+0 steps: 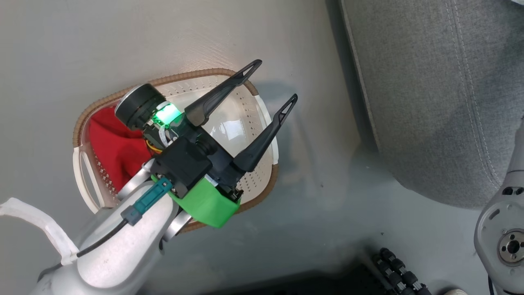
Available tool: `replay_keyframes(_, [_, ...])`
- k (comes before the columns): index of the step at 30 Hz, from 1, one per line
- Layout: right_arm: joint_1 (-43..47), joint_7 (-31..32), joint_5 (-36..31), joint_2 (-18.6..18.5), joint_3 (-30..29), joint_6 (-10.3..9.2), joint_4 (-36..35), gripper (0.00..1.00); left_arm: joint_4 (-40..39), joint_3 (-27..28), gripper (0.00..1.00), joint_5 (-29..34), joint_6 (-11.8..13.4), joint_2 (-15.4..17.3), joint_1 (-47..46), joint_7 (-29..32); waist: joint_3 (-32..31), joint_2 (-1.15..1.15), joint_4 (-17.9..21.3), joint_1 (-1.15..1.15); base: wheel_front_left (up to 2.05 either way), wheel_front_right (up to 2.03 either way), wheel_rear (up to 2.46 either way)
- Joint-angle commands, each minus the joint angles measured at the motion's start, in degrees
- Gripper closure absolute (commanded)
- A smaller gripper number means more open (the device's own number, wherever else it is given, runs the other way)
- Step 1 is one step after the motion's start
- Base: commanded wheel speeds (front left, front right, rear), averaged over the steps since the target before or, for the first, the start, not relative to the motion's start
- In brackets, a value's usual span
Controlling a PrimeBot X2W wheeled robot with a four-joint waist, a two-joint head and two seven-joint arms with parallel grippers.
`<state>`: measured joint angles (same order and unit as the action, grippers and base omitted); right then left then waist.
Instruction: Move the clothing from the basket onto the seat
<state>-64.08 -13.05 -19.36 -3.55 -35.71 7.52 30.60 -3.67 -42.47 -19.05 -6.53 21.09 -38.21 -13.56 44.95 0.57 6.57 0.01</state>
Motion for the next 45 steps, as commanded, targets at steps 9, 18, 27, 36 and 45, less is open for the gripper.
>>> replay_keyframes(9, [7.6,-0.3,1.5,0.6,1.8,-0.06,1.3,0.0,1.9,0.0,0.0,-1.1,0.7,-0.5,1.8,-0.9,-6.6,-0.57,1.4,-0.01,0.0,0.0,0.0])
replay_keyframes(18, [18.0,-2.2,7.1,-2.7,6.8,-0.07,5.0,0.0,4.0,0.7,0.0,-2.6,1.8,-1.7,5.5,-1.5,-15.8,-0.57,2.6,-0.01,0.0,0.0,0.0])
replay_keyframes(27, [29.5,-2.2,18.7,-7.4,15.7,-0.06,-1.9,0.0,6.3,3.9,0.0,-4.0,3.4,-3.6,10.3,-1.6,-23.8,-0.57,1.3,-0.01,0.0,0.0,0.0])
replay_keyframes(36, [39.2,-2.1,26.1,-5.9,25.9,-0.06,-13.9,0.0,7.7,11.9,0.0,-3.4,4.8,-5.4,16.8,-1.6,-29.5,-0.57,-3.5,-0.01,0.0,0.0,0.0])
replay_keyframes(45, [43.0,-2.1,26.6,-2.5,31.9,-0.06,-18.0,0.0,9.2,20.7,0.0,-1.7,4.1,-7.8,22.1,-1.6,-32.8,-0.57,-9.9,-0.01,0.0,0.0,0.0])
